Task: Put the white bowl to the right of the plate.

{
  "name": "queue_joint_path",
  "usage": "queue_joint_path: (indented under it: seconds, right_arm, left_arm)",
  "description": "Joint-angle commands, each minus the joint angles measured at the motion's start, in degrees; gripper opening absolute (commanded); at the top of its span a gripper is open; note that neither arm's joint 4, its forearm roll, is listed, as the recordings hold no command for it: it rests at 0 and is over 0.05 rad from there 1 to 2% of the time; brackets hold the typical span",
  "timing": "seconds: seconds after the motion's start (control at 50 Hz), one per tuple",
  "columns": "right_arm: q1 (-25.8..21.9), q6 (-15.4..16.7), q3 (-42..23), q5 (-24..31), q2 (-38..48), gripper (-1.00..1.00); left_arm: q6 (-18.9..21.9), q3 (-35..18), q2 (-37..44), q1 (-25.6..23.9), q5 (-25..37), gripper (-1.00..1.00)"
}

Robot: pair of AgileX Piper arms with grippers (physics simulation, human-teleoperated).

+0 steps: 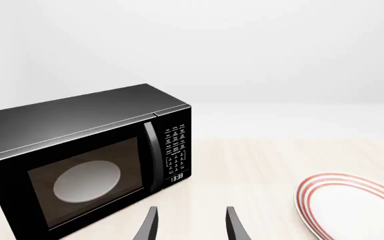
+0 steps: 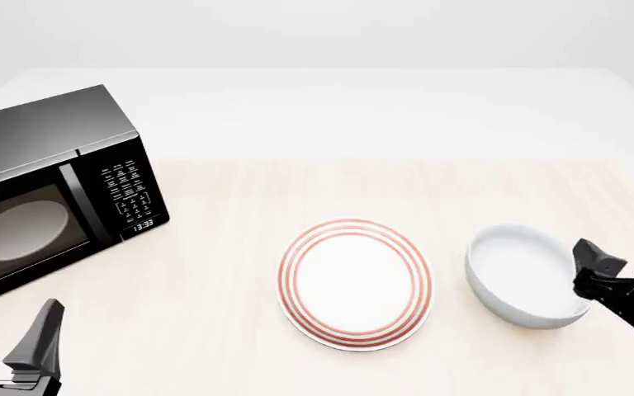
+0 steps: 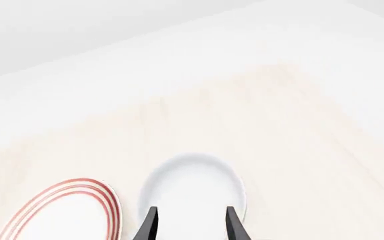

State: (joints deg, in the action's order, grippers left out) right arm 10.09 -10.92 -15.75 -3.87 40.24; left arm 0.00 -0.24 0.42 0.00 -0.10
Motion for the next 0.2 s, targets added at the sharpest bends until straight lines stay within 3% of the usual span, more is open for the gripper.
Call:
queue_joint_path:
  seconds: [0.02,0.04,0.08,0.12,0.14,0.16,0.2]
  right_arm:
    - [-6.39,4.59,8.07,-3.22,-6.68,1.00]
    - [-7.84,7.27,9.72,-3.65,-8.31,1.00]
    - [-6.46,8.11,11.79,-2.51,-13.58,1.00]
    - [-7.93,3.83,14.98,1.28,-23.46,1.00]
    - [-7.93,3.82,14.95,1.71,-23.85,1.00]
    - [-9.86,5.33,15.74,-0.86,-18.68,1.00]
    - [-10.85,8.97,15.74,2.44,-22.49,1.00]
  left_arm:
    - [0.00,0.00,0.00,0.00,0.00,1.00]
    - [0.00,0.00,0.00,0.00,0.00,1.00]
    - [0.00,0.00,0.00,0.00,0.00,1.00]
    - [0.00,0.00,0.00,0.00,0.00,1.00]
    - [0.00,0.00,0.00,0.00,0.00,1.00]
    - [0.00,0.00,0.00,0.00,0.00,1.00]
    - [0.00,0.00,0.00,0.00,0.00,1.00]
